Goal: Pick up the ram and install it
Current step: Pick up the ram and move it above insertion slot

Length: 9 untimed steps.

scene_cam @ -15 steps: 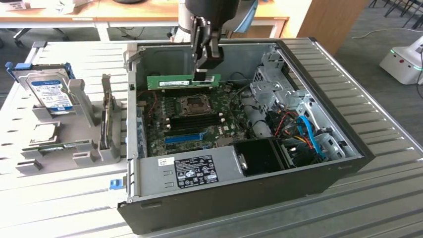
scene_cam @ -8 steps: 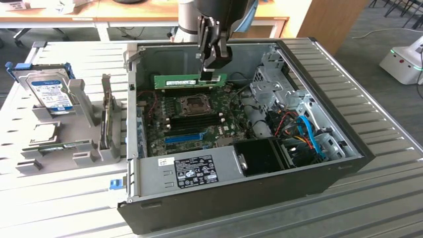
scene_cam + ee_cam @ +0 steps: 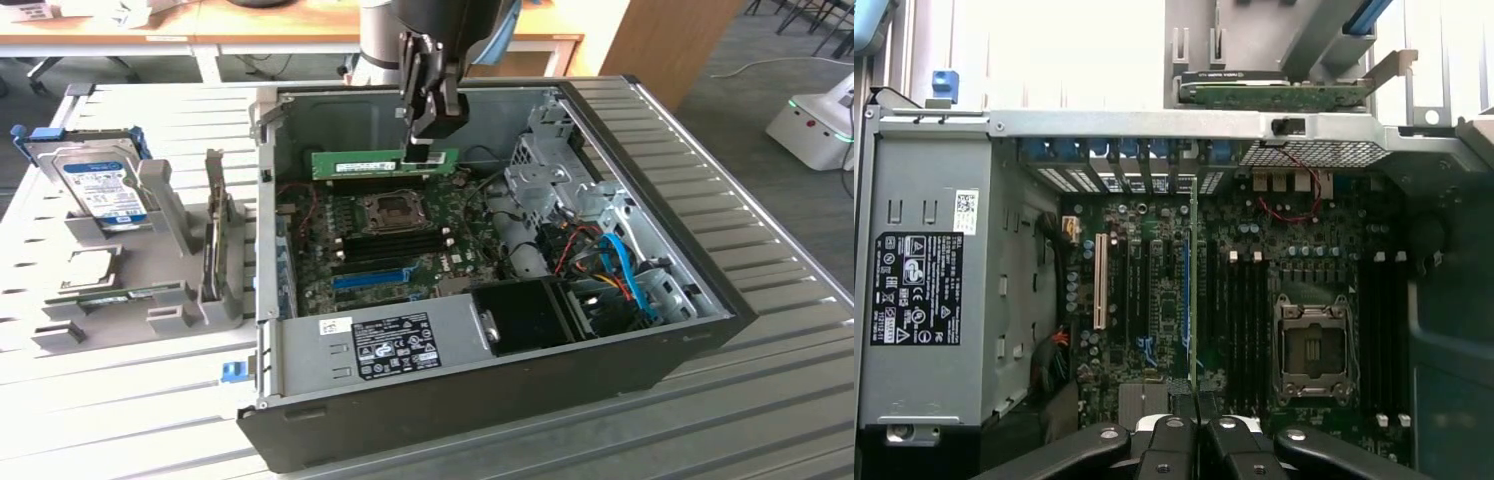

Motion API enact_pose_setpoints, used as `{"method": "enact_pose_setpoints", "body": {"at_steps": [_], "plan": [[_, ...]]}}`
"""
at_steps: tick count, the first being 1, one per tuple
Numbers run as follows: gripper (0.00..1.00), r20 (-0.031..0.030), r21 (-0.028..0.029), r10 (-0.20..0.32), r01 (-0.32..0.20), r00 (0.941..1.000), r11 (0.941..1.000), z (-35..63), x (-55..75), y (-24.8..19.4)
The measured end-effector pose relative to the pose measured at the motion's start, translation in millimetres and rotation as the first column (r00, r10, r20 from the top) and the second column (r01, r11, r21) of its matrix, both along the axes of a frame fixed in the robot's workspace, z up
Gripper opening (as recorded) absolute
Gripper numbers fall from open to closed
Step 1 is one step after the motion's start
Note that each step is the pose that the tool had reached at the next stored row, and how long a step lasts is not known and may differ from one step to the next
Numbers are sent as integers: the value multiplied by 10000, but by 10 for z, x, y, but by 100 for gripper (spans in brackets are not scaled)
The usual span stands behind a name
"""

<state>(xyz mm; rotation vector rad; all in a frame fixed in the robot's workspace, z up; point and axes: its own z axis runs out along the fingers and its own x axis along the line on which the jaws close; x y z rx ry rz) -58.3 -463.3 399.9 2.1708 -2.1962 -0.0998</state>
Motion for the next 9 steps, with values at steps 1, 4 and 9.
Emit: {"method": "enact_pose_setpoints", "body": {"at_steps": [1,4,9], "plan": [[12,10,5,3,-3,10000,10000,1,0,0],[12,50,34,23,-23,10000,10000,1,0,0],[12,134,74,71,-72,9999,9999,0,0,0]]}}
